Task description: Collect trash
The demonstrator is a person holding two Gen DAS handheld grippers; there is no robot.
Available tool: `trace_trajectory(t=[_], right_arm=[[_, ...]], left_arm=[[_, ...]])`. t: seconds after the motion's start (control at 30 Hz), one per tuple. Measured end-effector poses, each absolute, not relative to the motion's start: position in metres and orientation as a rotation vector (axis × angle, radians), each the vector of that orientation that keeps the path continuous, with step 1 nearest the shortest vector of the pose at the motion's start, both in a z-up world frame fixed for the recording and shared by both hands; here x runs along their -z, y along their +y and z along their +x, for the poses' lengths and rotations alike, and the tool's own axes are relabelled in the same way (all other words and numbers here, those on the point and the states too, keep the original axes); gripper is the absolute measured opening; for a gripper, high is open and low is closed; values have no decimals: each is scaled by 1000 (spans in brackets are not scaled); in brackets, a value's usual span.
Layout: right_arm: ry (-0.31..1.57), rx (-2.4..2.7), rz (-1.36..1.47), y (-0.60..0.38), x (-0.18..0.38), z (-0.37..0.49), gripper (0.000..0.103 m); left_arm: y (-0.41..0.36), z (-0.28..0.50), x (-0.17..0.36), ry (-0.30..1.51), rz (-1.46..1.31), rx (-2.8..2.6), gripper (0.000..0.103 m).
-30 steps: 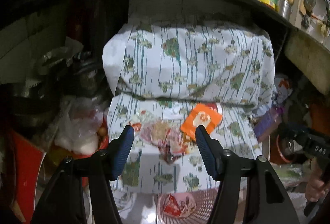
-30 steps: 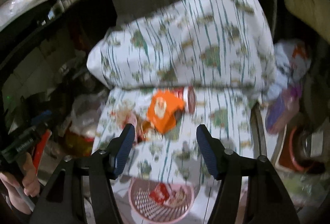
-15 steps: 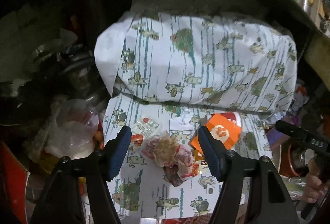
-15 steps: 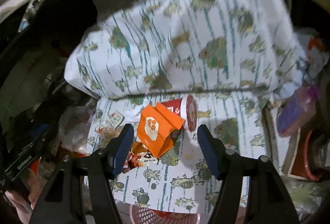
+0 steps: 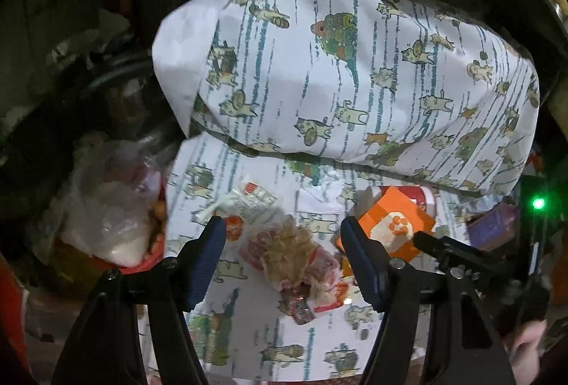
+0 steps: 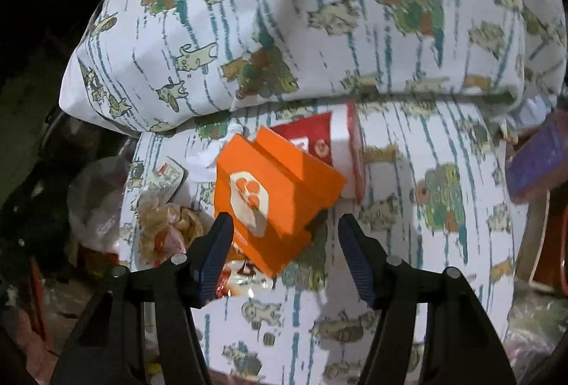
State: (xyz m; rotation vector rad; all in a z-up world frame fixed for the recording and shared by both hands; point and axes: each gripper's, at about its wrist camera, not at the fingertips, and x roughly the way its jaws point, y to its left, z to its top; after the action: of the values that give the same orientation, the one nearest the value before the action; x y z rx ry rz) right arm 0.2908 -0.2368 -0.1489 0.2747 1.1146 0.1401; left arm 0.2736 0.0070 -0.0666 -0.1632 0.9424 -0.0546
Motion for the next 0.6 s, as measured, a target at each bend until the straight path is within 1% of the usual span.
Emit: trace_trajectory(t=[0.1,0.2,0.27,0.3,0.37,0.43,0.5,0.6], right_arm=[[1139,-127,258,-233,159,296,61],[1181,-132,345,-238,173,302,51],[1179,-127,365,-239,177,303,42],[1178,-125,356,-238,178,303,39],[1178,-142,340,-234,179,302,20],[1183,-194,364,-231,178,300,13],[1179,-226,361,-229,169,295,10],[1150,-222,269,-228,144,283,9]], left_arm=[[9,279,73,958,-170,37,69],[12,282,78,974,-186,27,69],[14,282,80,983,-204,32,69],[14,282,81,986,-208,39,69],[13,282,80,983,-190,40,69],[11,281,79,977,-164,36,69],[9,279,76,968,-148,46,69],[11,275,67,946,-149,56,69]])
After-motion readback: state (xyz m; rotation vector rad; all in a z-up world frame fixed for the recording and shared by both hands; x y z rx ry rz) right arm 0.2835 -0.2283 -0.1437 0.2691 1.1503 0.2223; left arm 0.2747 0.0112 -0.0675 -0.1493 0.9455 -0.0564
